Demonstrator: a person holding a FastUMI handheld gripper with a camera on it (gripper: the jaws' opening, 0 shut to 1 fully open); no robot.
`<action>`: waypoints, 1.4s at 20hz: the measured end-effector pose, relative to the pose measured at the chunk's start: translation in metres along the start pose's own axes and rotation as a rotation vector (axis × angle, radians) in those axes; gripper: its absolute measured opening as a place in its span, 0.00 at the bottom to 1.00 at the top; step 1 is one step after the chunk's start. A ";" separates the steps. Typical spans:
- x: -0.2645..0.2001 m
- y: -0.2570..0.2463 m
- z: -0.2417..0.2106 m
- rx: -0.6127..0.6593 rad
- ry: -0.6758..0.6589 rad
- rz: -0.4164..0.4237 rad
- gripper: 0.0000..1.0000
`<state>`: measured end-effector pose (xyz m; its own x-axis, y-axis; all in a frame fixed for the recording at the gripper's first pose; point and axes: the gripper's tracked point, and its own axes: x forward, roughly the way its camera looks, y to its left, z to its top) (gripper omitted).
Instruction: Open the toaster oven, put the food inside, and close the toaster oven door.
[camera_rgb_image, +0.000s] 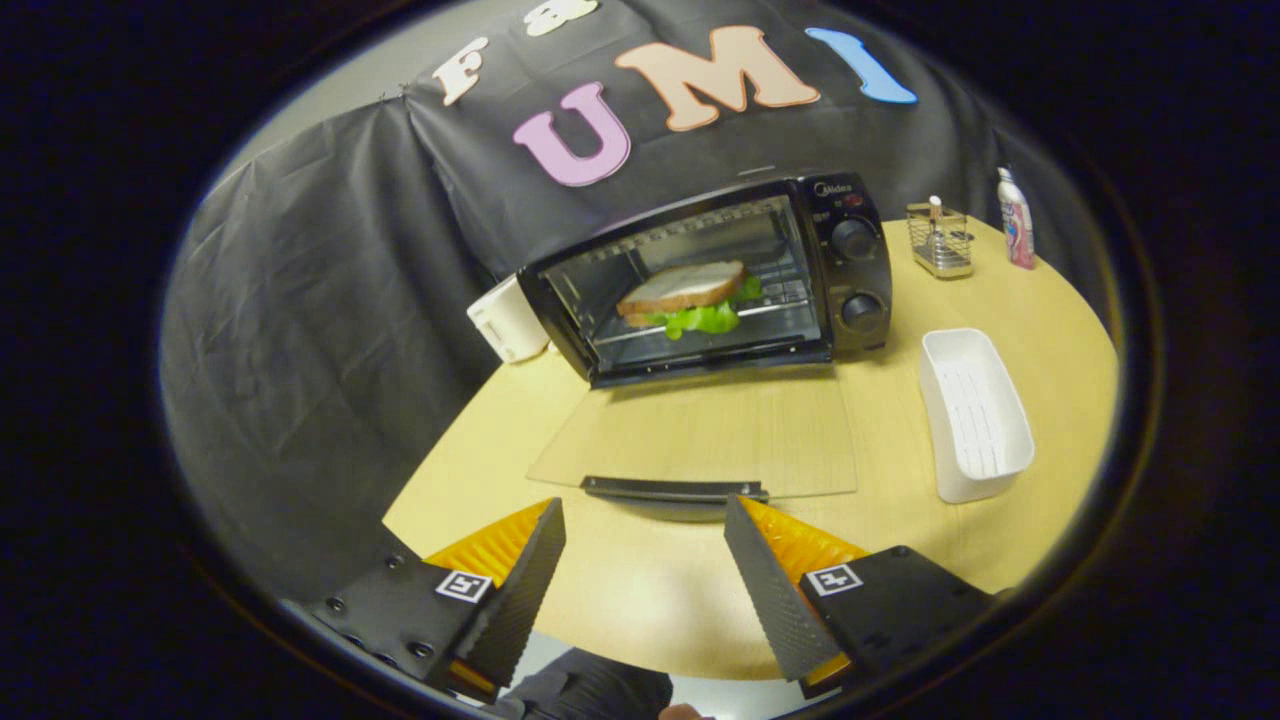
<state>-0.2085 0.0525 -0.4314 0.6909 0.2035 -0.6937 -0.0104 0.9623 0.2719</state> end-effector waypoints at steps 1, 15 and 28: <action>0.000 -0.001 -0.007 -0.003 0.019 -0.003 0.98; 0.044 -0.042 -0.035 0.001 0.113 -0.126 0.98; 0.049 -0.038 0.019 -0.108 -0.024 -0.161 0.97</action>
<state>-0.1609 0.0223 -0.4634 0.7070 0.0425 -0.7059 0.0247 0.9961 0.0848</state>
